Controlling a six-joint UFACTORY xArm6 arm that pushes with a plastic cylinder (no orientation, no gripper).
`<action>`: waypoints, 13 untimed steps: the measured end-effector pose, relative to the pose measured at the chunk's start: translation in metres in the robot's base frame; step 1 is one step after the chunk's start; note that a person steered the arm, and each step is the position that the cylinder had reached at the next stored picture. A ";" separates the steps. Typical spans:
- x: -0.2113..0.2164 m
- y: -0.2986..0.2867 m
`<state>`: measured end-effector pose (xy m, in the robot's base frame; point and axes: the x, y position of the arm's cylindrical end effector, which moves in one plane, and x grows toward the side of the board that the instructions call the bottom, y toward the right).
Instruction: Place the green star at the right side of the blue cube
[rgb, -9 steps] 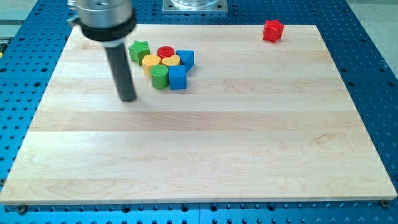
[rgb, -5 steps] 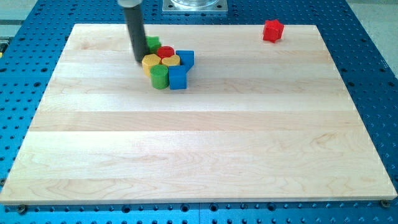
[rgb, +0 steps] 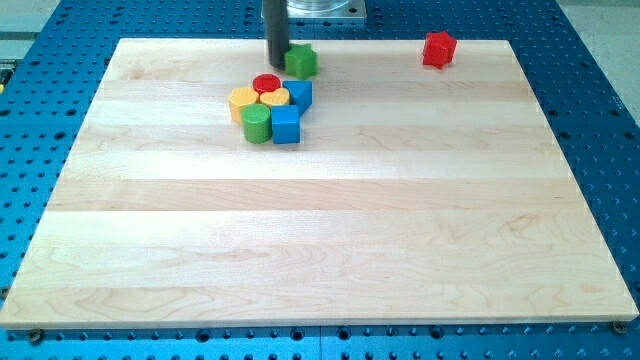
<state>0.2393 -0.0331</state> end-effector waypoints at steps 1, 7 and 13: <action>0.008 0.055; 0.060 0.142; 0.146 0.092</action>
<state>0.3856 0.0584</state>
